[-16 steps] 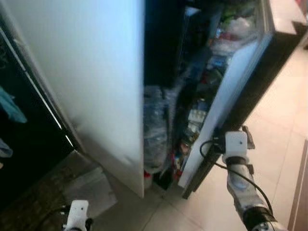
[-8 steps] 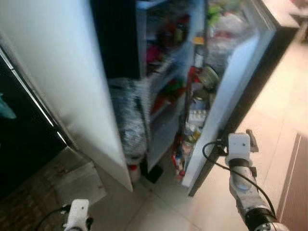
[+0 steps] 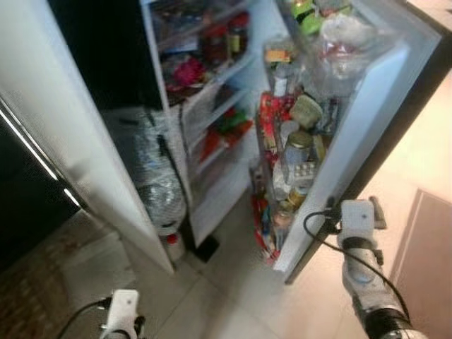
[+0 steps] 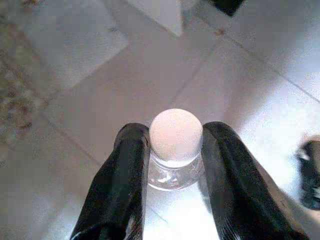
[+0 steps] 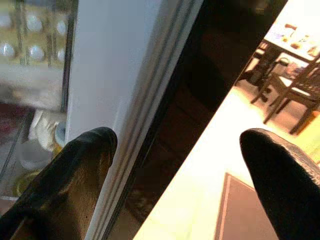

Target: Restocking fridge

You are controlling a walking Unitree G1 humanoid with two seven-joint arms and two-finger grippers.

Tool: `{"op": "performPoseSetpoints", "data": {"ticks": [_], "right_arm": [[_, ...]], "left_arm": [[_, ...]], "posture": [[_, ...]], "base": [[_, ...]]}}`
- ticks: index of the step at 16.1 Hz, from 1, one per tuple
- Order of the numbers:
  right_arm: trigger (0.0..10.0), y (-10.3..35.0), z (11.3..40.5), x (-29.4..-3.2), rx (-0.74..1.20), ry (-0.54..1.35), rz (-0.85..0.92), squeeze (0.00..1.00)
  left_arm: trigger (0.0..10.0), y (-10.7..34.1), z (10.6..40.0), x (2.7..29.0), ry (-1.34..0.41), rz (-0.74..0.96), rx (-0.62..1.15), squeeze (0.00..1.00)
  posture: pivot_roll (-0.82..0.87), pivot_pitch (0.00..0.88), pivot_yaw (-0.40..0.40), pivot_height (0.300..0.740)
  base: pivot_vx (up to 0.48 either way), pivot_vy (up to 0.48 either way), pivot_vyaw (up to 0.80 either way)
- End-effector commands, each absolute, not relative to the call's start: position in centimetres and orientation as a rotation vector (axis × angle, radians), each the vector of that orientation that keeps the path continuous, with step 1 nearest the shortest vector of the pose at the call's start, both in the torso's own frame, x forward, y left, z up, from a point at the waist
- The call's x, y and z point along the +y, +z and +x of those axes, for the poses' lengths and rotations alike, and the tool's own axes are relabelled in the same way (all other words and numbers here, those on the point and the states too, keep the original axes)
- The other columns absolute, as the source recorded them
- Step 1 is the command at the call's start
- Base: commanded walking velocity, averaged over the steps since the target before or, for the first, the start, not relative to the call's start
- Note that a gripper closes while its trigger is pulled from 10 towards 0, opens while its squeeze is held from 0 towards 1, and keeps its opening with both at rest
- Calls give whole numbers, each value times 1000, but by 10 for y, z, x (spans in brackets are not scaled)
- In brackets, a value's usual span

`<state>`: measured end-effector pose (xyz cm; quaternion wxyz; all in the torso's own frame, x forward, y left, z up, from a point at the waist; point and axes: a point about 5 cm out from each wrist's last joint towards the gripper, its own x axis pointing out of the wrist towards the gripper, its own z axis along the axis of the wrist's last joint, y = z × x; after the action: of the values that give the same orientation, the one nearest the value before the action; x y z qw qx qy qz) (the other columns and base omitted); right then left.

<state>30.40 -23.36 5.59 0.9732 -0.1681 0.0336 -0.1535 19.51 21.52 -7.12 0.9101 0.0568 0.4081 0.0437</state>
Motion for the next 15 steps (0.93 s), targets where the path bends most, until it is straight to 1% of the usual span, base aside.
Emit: {"op": "performPoseSetpoints", "data": {"ticks": [1, 6, 12, 13, 14, 15], "right_arm": [[10000, 55, 305, -231, 75, -312, -328, 0], [10000, 53, 302, -238, 92, -340, -340, 0], [10000, 46, 301, -226, 115, -282, -320, 0], [10000, 42, 301, -221, 142, -244, -307, 0], [10000, 35, 300, -210, 180, -150, -283, 0], [10000, 32, 299, -205, 192, -114, -264, 0]], "left_arm": [[10000, -73, 188, 224, 103, 143, 875, 0], [10000, -73, 189, 223, 100, 140, 872, 0], [10000, -73, 189, 222, 114, 127, 869, 0], [10000, -73, 189, 223, 115, 130, 865, 0], [10000, -72, 189, 226, 132, 125, 861, 0], [10000, -72, 189, 227, 136, 120, 861, 0]], "posture": [[-93, 61, 12, 740], [-96, 60, 12, 740], [-99, 62, 12, 740], [-99, 63, 11, 740], [-100, 65, 12, 740], [-102, 65, 12, 740]], "base": [[0, 0, 0], [0, 0, 0], [0, 0, 0], [0, 0, 0], [0, 0, 0], [0, 0, 0]]}}
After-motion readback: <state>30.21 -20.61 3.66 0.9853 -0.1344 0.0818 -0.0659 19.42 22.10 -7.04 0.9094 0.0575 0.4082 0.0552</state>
